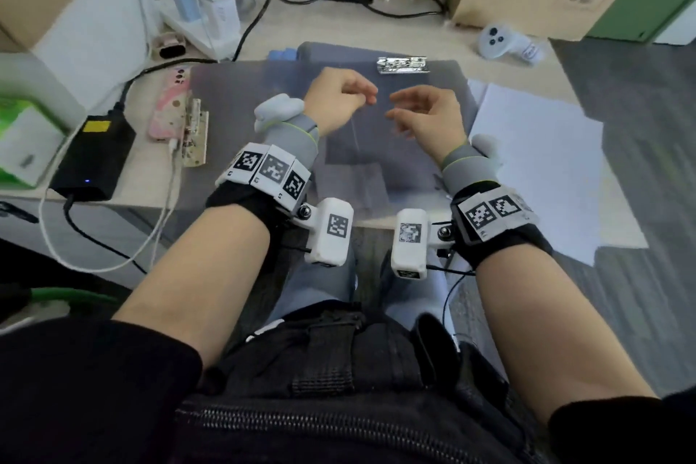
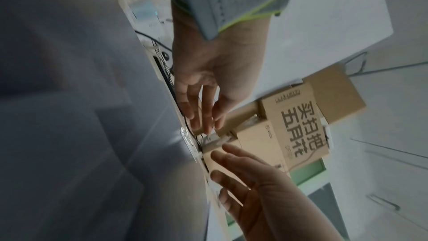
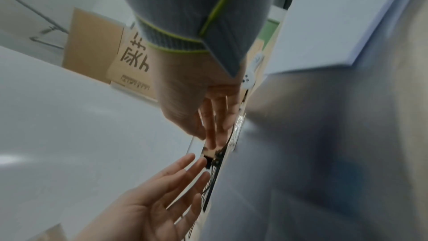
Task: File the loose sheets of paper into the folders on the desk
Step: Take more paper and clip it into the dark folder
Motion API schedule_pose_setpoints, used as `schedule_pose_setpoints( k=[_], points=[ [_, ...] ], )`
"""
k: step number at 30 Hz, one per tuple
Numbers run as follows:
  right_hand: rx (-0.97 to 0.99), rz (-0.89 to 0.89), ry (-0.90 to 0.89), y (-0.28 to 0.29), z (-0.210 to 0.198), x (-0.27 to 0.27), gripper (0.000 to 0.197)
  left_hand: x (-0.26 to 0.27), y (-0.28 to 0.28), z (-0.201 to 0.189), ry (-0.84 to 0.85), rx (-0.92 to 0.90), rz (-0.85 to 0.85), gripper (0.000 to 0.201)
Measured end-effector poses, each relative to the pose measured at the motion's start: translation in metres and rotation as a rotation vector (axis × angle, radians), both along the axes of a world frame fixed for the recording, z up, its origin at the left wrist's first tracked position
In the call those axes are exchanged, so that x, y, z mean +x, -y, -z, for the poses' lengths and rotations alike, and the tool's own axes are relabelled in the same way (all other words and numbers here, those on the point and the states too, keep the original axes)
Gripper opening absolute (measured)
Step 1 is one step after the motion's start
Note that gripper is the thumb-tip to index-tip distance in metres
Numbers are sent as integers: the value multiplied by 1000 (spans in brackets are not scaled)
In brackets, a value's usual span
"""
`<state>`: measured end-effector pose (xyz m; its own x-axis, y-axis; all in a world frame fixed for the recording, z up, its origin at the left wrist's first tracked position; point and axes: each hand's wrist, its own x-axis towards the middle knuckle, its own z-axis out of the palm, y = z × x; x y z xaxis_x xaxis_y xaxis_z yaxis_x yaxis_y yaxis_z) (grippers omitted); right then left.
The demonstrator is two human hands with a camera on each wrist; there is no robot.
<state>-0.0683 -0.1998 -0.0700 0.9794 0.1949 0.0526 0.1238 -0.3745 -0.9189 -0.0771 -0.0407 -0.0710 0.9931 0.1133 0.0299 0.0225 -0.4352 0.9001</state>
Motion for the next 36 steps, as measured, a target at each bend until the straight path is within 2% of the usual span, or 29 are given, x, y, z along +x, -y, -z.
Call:
schedule_pose_setpoints(
  k=[3,8,12,15,17,20,22,24,27,28,32,36],
  points=[
    [-75,223,31,48,5,3,24,12,45,1,-66,29,108,27],
    [-271,484,24,116,11,-8,34,23,102,10,-175,275,254,26],
    [-620,651,-177,169,15,-19,48,34,142,22,-225,409,225,14],
    [-738,648,-354,190,17,-29,52,40,158,26,-282,457,164,4],
    [-716,621,-427,196,21,-31,52,46,169,30,-325,423,125,10],
    [-717,611,-443,205,25,-31,53,54,177,33,-434,159,67,34],
    [-704,616,-446,210,24,-32,54,58,178,33,-480,38,53,34],
    [-674,621,-449,215,22,-32,54,56,181,30,-510,14,81,38],
    [-594,638,-443,219,22,-26,55,50,189,24,-472,56,190,10],
    [-572,645,-437,219,23,-25,56,47,192,22,-452,55,217,7],
    [-478,715,-404,217,25,-19,67,39,191,22,-298,-115,237,24],
    [-305,807,-255,205,16,-8,75,37,169,11,-162,-252,164,23]
  ],
)
